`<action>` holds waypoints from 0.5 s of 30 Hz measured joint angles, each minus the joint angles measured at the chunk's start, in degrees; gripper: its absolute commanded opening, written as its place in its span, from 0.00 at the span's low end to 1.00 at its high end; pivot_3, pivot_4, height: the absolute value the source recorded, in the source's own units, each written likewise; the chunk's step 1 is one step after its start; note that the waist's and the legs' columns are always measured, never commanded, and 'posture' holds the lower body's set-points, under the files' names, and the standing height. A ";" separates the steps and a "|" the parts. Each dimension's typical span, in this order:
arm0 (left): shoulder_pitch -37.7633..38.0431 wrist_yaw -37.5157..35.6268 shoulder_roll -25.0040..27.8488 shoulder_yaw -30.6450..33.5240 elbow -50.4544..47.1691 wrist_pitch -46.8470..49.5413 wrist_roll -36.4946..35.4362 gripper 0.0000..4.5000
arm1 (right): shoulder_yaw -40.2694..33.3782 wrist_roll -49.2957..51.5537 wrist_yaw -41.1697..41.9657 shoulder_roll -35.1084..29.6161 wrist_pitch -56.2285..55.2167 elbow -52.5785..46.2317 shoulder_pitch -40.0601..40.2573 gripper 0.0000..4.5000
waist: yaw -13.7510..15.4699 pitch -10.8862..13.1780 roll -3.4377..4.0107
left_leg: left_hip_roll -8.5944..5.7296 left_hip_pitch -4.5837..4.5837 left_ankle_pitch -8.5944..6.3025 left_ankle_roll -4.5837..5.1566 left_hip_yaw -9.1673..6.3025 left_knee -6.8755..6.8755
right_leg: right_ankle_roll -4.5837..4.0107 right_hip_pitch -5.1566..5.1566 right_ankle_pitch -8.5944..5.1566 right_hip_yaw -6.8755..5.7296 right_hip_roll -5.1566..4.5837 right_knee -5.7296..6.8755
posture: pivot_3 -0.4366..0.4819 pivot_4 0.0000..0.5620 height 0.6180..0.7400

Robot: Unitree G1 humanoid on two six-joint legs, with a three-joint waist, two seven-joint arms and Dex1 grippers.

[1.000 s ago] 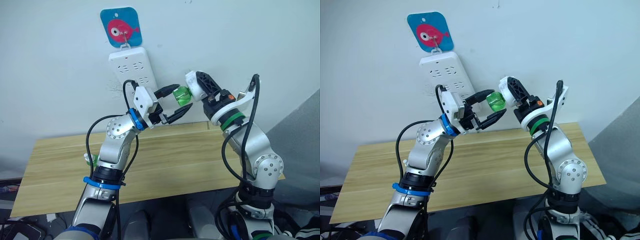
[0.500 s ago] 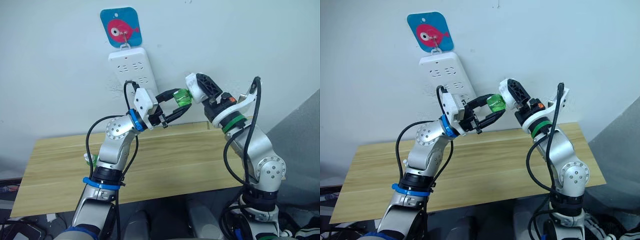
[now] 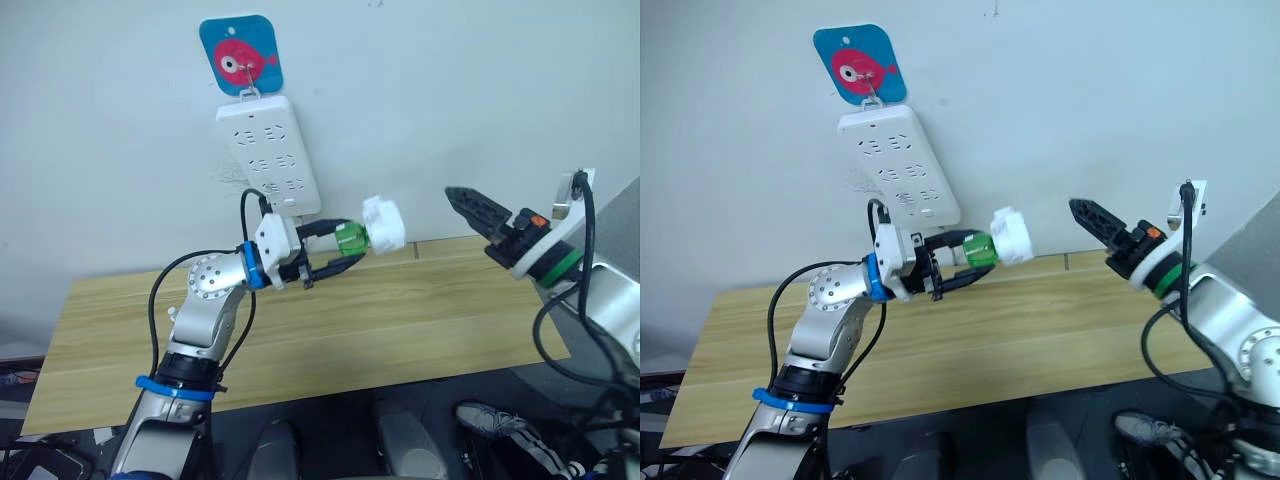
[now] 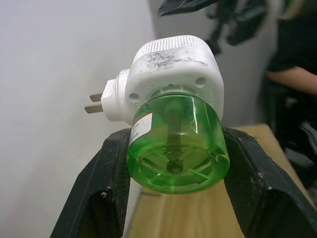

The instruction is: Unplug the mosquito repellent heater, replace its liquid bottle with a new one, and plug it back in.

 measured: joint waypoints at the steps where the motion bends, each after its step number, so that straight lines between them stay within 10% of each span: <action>1: 0.35 -1.18 0.41 -0.28 -0.02 -0.77 -0.13 0.51 | 0.25 -1.26 4.01 -2.00 1.94 0.41 0.00 1.00 | 0.08 0.00 0.00 | 0.01 0.00 0.00 0.00 -0.01 0.00 | 0.00 0.00 0.00 0.00 0.02 0.00 | 0.24 0.36 0.88; 7: 1.86 -6.11 2.57 -0.86 -0.54 -6.09 -0.49 0.51 | 5.45 5.23 22.16 -9.39 15.88 7.11 -2.04 1.00 | 1.15 0.03 0.00 | 0.03 -0.01 -0.01 0.02 0.04 0.07 | 0.00 0.05 0.00 0.05 0.03 -0.04 | 0.27 0.37 0.88; 15: 3.52 -8.25 3.53 -1.43 -2.58 -9.02 -0.60 0.51 | 13.10 10.20 25.63 -8.82 21.11 11.07 -7.34 1.00 | 1.92 0.06 -0.03 | 0.02 -0.02 -0.02 0.02 0.00 0.10 | 0.00 0.06 0.00 0.02 0.03 -0.04 | 0.30 0.38 0.88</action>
